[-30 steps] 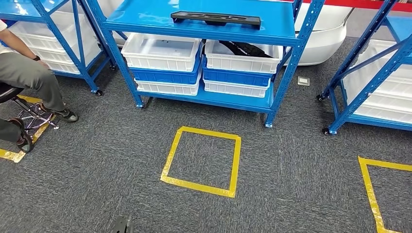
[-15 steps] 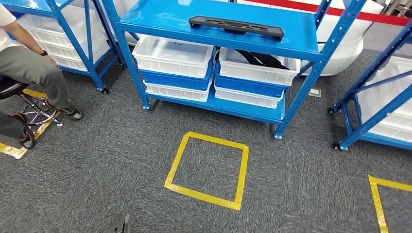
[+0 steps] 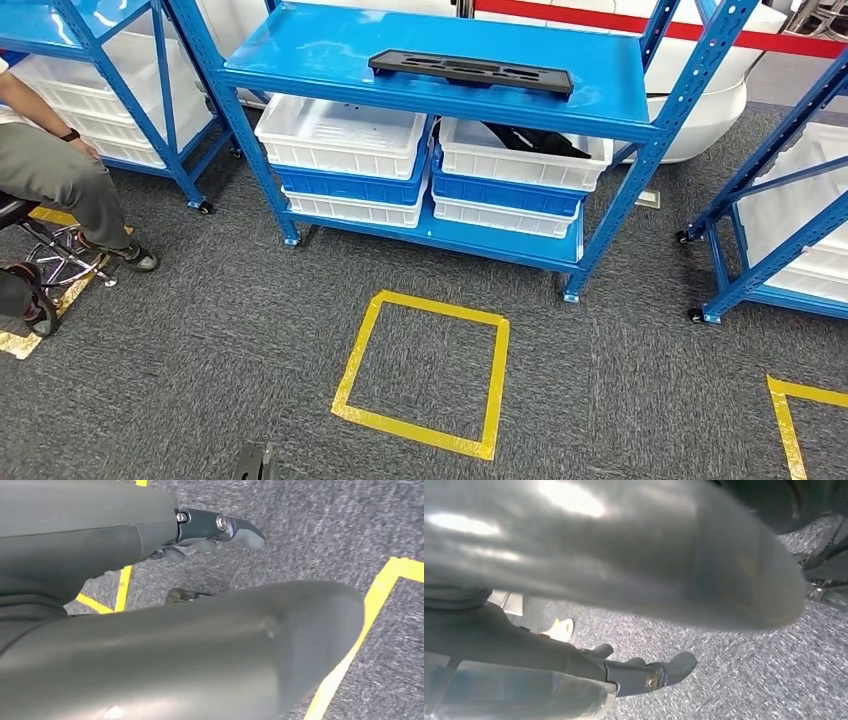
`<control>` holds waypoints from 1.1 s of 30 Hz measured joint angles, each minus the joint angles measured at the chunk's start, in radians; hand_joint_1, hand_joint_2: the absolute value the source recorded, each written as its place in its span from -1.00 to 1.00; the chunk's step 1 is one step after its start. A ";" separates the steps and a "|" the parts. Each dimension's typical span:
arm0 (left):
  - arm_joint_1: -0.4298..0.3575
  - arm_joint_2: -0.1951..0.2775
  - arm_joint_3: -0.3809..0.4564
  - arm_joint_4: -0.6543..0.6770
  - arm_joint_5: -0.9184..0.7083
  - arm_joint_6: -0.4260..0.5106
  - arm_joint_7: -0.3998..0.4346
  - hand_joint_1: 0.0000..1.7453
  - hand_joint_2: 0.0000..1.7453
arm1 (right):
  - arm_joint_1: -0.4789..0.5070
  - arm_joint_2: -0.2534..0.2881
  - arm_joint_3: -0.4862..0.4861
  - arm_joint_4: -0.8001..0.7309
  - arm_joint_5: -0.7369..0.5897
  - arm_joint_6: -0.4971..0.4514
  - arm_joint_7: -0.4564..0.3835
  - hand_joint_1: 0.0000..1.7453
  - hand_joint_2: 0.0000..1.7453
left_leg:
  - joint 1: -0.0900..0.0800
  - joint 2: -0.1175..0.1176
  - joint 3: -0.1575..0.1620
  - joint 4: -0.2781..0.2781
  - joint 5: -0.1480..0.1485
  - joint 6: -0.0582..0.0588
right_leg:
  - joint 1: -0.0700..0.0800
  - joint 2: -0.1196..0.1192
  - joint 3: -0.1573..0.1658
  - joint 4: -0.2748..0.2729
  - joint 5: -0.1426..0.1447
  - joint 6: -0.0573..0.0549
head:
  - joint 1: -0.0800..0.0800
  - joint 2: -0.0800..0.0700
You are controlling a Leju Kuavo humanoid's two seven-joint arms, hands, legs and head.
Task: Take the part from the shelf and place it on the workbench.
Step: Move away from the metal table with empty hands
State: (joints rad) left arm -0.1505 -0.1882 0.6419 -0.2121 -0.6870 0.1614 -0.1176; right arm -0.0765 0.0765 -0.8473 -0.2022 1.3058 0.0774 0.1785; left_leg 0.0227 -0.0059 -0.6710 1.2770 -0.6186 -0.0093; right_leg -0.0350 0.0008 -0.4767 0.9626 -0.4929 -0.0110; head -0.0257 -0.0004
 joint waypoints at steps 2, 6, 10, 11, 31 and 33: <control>0.001 0.001 0.000 0.000 0.000 0.000 0.000 -1.00 -1.00 | 0.003 0.000 0.000 0.000 0.000 0.000 0.000 -1.00 -1.00 | 0.012 0.006 0.004 -0.098 0.080 -0.011 | -0.007 0.002 0.027 -0.001 -0.023 0.012 | 0.000 0.000; 0.003 0.002 0.001 0.002 0.001 0.001 0.002 -1.00 -1.00 | -0.001 0.001 -0.001 0.000 0.000 0.000 0.000 -1.00 -1.00 | 0.012 0.024 0.028 -0.248 0.210 0.002 | -0.002 0.002 0.070 -0.009 -0.059 0.047 | -0.008 0.000; 0.001 0.002 0.001 0.000 0.004 0.003 0.004 -1.00 -1.00 | -0.005 0.002 -0.002 0.000 0.001 0.000 0.000 -1.00 -1.00 | -0.007 0.009 0.074 -0.273 0.205 0.063 | 0.003 -0.003 0.079 0.019 -0.070 0.070 | 0.002 0.000; 0.000 0.002 0.002 0.000 0.005 0.003 0.004 -1.00 -1.00 | -0.007 0.002 -0.002 0.000 0.001 0.000 0.000 -1.00 -1.00 | -0.010 0.007 0.088 -0.279 0.206 0.076 | 0.003 -0.003 0.042 0.081 -0.083 0.064 | 0.005 0.000; -0.004 0.000 0.004 0.001 0.012 0.006 0.006 -1.00 -1.00 | -0.006 0.004 -0.004 -0.003 0.009 0.000 -0.004 -1.00 -1.00 | 0.001 -0.004 0.050 -0.027 0.007 0.004 | -0.006 0.002 -0.040 -0.021 0.050 -0.014 | -0.004 0.000; -0.003 0.004 0.004 0.001 0.012 0.006 0.006 -1.00 -1.00 | -0.003 0.006 -0.004 -0.003 0.009 0.000 -0.005 -1.00 -1.00 | 0.026 0.002 0.056 -0.098 0.070 -0.023 | -0.022 0.008 -0.026 -0.013 0.034 0.011 | -0.005 0.000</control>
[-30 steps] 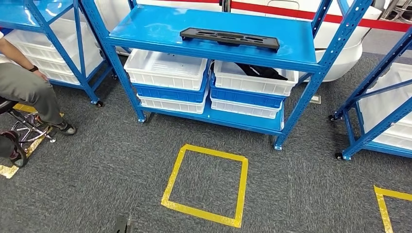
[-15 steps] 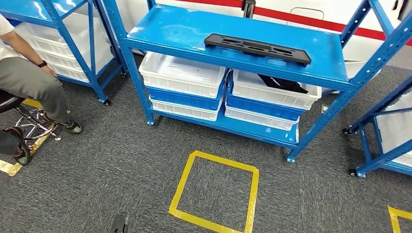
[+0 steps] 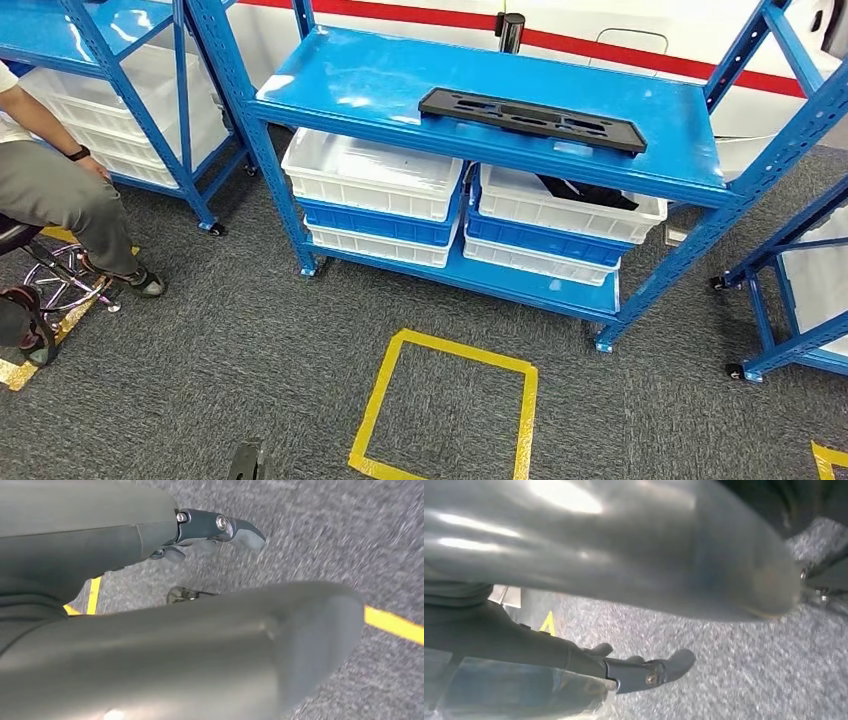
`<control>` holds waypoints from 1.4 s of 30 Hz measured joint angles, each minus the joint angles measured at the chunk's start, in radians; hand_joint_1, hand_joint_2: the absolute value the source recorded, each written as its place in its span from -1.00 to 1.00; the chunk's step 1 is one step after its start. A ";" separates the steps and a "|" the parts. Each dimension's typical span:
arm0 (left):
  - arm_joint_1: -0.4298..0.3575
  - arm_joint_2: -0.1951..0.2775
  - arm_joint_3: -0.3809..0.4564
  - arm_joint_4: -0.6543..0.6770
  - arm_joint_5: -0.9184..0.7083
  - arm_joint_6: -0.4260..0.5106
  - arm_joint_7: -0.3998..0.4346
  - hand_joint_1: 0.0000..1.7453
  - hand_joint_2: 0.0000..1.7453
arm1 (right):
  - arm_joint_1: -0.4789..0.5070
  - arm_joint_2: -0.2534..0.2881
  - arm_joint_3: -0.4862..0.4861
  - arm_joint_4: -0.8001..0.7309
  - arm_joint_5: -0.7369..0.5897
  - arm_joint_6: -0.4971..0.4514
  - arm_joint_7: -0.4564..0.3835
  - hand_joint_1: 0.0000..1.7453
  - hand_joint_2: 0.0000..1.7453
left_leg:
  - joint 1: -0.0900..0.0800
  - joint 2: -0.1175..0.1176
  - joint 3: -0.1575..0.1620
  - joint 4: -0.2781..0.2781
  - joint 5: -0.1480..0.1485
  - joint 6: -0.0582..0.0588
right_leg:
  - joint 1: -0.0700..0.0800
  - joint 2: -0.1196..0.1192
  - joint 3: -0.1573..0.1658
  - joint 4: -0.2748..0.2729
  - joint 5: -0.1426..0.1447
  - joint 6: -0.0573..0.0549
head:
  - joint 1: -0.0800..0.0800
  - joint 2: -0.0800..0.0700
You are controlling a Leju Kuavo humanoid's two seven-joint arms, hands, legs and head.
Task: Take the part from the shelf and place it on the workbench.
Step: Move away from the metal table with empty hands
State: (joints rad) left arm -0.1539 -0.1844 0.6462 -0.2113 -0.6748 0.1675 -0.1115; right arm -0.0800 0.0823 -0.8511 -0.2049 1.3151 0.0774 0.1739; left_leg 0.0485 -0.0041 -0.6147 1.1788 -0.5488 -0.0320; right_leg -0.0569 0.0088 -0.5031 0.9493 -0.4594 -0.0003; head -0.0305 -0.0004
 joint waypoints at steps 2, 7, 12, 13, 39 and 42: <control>0.003 0.002 0.002 0.002 0.000 0.000 0.000 -1.00 -1.00 | 0.001 -0.002 0.000 0.000 0.001 0.000 -0.001 -1.00 -1.00 | 0.014 0.002 0.024 -0.100 0.060 -0.026 | -0.010 0.004 0.008 0.016 -0.022 0.029 | -0.005 0.000; 0.005 0.002 0.007 0.003 -0.002 0.000 0.001 -1.00 -1.00 | 0.000 -0.001 0.000 0.000 0.004 0.000 -0.005 -1.00 -1.00 | -0.006 0.008 0.034 -0.123 0.063 0.034 | 0.004 0.002 0.018 0.046 -0.046 0.085 | -0.002 0.000; -0.002 0.003 0.009 0.002 -0.003 0.001 -0.001 -1.00 -1.00 | -0.005 0.001 0.000 0.000 0.010 0.000 -0.012 -1.00 -0.50 | -0.022 0.001 0.069 -0.137 0.056 0.069 | 0.013 -0.004 -0.161 0.311 -0.132 0.058 | 0.014 0.000; -0.003 0.003 0.009 0.002 -0.003 0.002 -0.001 -1.00 -1.00 | -0.004 0.001 0.000 0.000 0.011 0.000 -0.012 -1.00 0.00 | -0.027 -0.002 0.075 -0.138 0.050 0.073 | 0.018 -0.004 -0.196 0.343 -0.143 0.055 | 0.014 0.000; -0.010 0.006 0.011 0.003 -0.005 0.007 0.016 -1.00 -1.00 | -0.006 -0.001 0.000 -0.002 0.024 -0.007 0.008 -1.00 1.00 | -0.043 -0.001 0.049 -0.146 0.066 0.048 | 0.066 0.011 -0.088 0.049 0.022 -0.025 | 0.013 0.000; -0.011 0.005 0.011 0.003 -0.005 0.007 0.016 -1.00 -1.00 | -0.006 -0.002 0.000 -0.002 0.029 -0.009 0.010 -1.00 1.00 | -0.047 -0.001 0.047 -0.147 0.069 0.050 | 0.067 0.010 -0.086 0.048 0.026 -0.018 | 0.013 0.000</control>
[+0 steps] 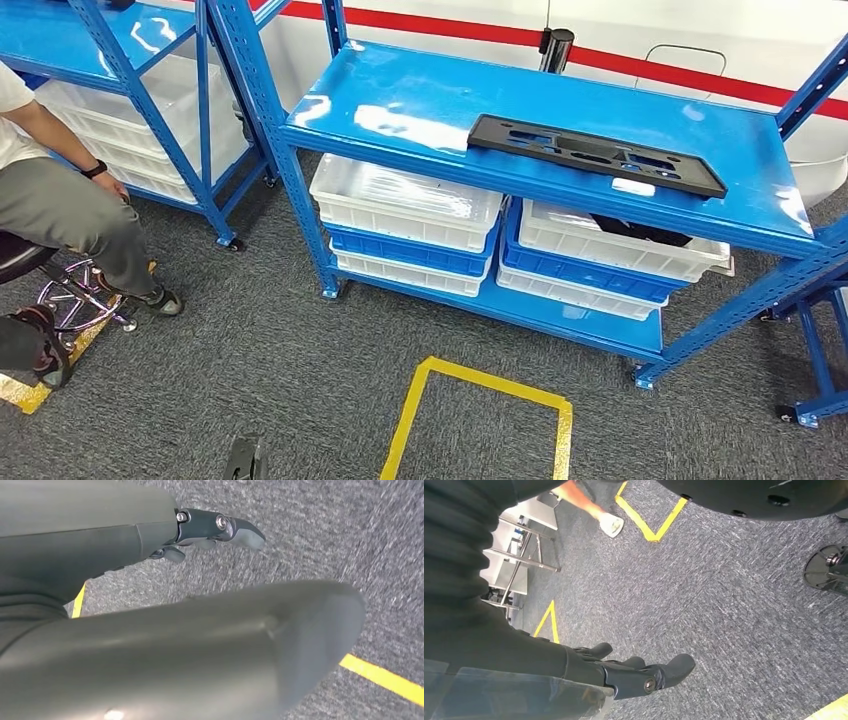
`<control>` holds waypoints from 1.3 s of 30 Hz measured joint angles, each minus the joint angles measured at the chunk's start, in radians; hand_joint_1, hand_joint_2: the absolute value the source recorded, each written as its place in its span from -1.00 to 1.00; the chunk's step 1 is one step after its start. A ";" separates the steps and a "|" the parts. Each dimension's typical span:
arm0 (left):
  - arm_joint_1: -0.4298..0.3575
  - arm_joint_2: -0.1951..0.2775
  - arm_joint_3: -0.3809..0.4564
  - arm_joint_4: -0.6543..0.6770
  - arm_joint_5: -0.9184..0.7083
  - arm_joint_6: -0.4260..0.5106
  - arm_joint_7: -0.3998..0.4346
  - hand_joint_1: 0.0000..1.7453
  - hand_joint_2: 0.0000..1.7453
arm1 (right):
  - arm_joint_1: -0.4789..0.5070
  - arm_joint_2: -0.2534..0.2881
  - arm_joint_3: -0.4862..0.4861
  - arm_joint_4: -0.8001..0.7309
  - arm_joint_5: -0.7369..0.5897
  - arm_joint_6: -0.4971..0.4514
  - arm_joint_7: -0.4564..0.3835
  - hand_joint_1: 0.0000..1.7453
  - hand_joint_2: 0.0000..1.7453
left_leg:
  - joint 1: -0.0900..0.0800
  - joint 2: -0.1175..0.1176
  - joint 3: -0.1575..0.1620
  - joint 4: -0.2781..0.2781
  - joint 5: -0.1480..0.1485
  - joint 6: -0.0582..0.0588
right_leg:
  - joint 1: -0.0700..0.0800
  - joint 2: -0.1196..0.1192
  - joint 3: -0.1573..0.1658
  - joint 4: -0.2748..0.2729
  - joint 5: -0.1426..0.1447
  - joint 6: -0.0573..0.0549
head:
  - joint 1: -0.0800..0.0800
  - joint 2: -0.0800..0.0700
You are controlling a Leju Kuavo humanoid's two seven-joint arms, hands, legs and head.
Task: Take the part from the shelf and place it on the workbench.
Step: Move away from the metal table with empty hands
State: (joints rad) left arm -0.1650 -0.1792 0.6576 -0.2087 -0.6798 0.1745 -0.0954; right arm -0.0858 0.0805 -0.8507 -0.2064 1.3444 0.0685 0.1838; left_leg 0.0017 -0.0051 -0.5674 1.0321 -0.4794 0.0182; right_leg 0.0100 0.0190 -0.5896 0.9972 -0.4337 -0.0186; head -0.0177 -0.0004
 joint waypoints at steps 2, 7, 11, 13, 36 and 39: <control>0.000 0.000 0.000 0.000 0.000 0.000 0.000 -1.00 -1.00 | 0.000 0.000 0.000 0.000 0.000 0.000 -0.001 -1.00 0.00 | -0.001 0.000 -0.001 0.000 0.000 0.001 | 0.000 0.000 0.000 0.000 0.001 0.001 | 0.000 0.000; 0.000 0.000 0.000 0.000 0.000 0.000 0.000 -1.00 -1.00 | 0.000 0.000 0.000 0.000 -0.004 0.001 -0.004 -1.00 -1.00 | -0.001 0.000 -0.001 0.001 -0.002 0.004 | -0.001 0.000 0.000 -0.001 0.000 0.002 | 0.000 0.000; 0.000 -0.001 0.000 0.000 0.000 -0.001 0.000 -1.00 -1.00 | 0.000 -0.001 0.000 0.000 -0.006 0.003 -0.006 -1.00 0.50 | 0.001 0.000 -0.001 0.000 -0.003 0.004 | -0.001 0.000 -0.001 -0.001 0.000 0.002 | 0.000 0.000; 0.000 -0.001 0.000 0.000 0.000 -0.001 0.000 -1.00 -1.00 | 0.000 -0.001 0.000 0.000 -0.008 0.003 -0.007 -1.00 1.00 | 0.003 0.000 -0.001 0.000 -0.003 0.003 | -0.001 0.000 -0.001 -0.001 0.000 0.002 | 0.000 0.000; -0.003 -0.006 0.001 -0.001 -0.006 -0.004 0.005 -1.00 -1.00 | 0.002 -0.007 -0.010 -0.001 -0.022 0.004 0.004 -1.00 -1.00 | 0.064 0.030 0.041 -0.044 0.013 -0.034 | -0.071 -0.032 -0.023 0.047 -0.014 0.114 | 0.016 0.000; -0.003 -0.002 0.001 -0.001 -0.007 -0.004 0.007 -1.00 -1.00 | -0.004 0.001 -0.011 -0.001 -0.022 0.006 0.004 -1.00 -1.00 | 0.067 0.036 0.042 -0.031 -0.005 -0.064 | -0.070 -0.028 -0.010 0.026 -0.018 0.080 | 0.020 0.000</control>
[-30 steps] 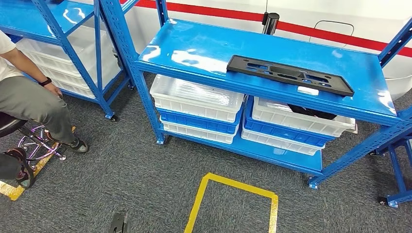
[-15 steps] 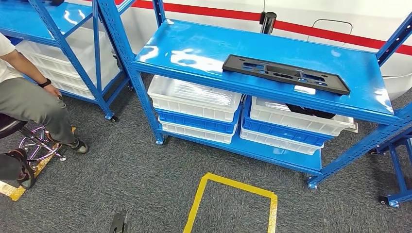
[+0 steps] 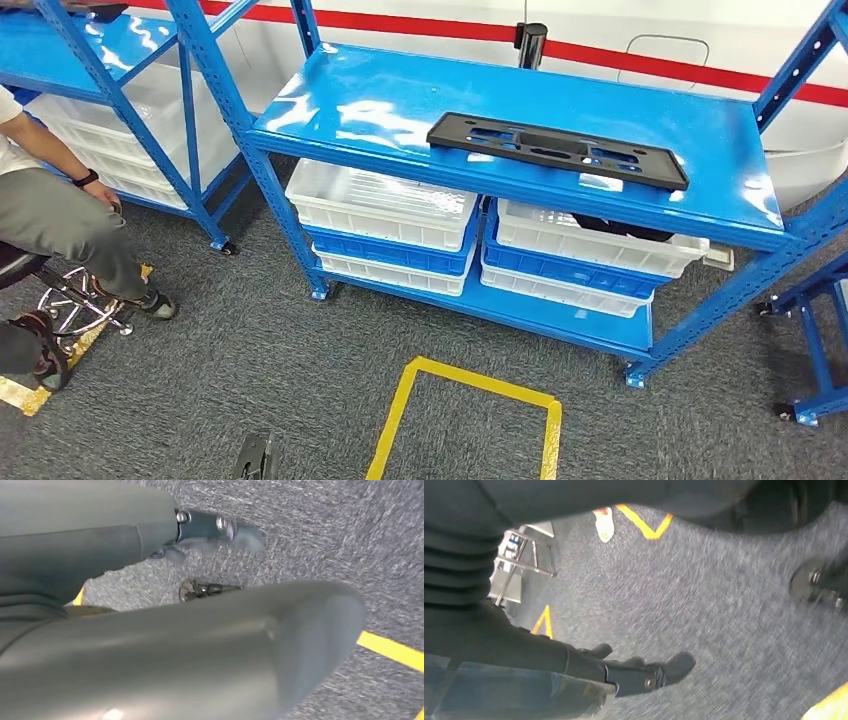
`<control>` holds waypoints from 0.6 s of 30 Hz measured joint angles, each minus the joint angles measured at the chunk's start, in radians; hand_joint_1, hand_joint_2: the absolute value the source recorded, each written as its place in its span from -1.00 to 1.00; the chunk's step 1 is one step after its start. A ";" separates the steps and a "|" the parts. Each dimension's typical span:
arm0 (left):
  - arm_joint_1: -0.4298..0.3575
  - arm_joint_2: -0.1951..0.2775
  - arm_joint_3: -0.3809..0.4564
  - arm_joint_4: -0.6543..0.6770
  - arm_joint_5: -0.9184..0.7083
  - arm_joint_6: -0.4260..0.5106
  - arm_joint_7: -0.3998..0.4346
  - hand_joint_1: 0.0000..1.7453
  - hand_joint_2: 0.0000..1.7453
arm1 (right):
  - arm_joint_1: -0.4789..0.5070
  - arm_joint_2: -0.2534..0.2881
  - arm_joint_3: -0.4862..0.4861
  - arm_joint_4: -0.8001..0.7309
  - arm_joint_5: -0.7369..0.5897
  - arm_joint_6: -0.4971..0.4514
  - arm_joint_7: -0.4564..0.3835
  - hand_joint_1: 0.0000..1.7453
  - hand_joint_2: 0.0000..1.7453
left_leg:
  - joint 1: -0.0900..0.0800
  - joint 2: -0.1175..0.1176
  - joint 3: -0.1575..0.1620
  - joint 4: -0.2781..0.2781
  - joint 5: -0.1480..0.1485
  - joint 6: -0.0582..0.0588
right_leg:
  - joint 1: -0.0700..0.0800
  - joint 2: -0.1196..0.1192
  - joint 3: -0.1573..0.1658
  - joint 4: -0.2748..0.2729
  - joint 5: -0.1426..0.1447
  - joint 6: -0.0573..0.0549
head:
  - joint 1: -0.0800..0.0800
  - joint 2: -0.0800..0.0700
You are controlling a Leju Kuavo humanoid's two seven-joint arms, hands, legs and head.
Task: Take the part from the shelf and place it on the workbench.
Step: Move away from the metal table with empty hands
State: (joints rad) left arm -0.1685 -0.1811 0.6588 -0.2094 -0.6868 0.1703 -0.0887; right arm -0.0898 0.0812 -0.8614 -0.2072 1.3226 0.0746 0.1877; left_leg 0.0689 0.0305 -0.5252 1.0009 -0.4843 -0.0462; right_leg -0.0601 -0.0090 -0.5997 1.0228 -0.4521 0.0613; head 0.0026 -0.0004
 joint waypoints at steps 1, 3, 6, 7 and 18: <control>0.000 0.000 0.000 0.000 0.000 0.000 0.000 -1.00 -1.00 | -0.001 0.002 0.000 0.000 0.000 0.000 0.000 -1.00 -1.00 | 0.002 0.000 0.004 -0.002 -0.002 -0.004 | 0.002 0.005 -0.002 0.008 -0.004 -0.014 | -0.005 0.000; -0.001 0.000 0.000 0.000 0.000 0.000 0.001 -1.00 -1.00 | 0.000 0.005 0.000 0.001 0.000 0.000 0.000 -1.00 -1.00 | 0.006 -0.004 -0.004 0.030 -0.028 -0.004 | 0.008 0.013 -0.003 0.013 -0.008 -0.031 | -0.013 0.000; -0.001 -0.001 0.000 0.000 -0.001 0.000 0.002 -1.00 -1.00 | 0.001 0.006 0.000 0.001 0.000 0.000 0.000 -1.00 -1.00 | -0.010 -0.014 -0.096 0.220 -0.125 0.017 | 0.029 0.022 -0.003 0.012 -0.005 -0.046 | -0.018 0.000; 0.000 -0.001 0.000 0.000 -0.001 0.000 0.002 -1.00 -1.00 | 0.001 0.005 0.000 0.001 0.000 0.000 0.000 -1.00 -1.00 | -0.020 -0.016 -0.131 0.282 -0.145 0.028 | 0.039 0.026 -0.004 0.012 -0.004 -0.048 | -0.018 0.000; -0.005 0.006 0.000 -0.008 -0.005 -0.004 0.002 -1.00 -1.00 | 0.003 0.025 0.000 0.007 0.002 0.000 0.000 -1.00 -1.00 | -0.120 -0.035 0.003 -0.044 0.040 0.258 | 0.072 0.051 0.011 -0.027 0.016 -0.049 | 0.001 0.000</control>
State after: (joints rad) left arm -0.1738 -0.1752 0.6588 -0.2178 -0.6920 0.1660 -0.0868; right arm -0.0870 0.1059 -0.8617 -0.2001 1.3245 0.0746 0.1874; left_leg -0.0507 -0.0048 -0.5218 0.9568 -0.4438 0.2116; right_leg 0.0120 0.0421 -0.5892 0.9958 -0.4357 0.0126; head 0.0040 -0.0004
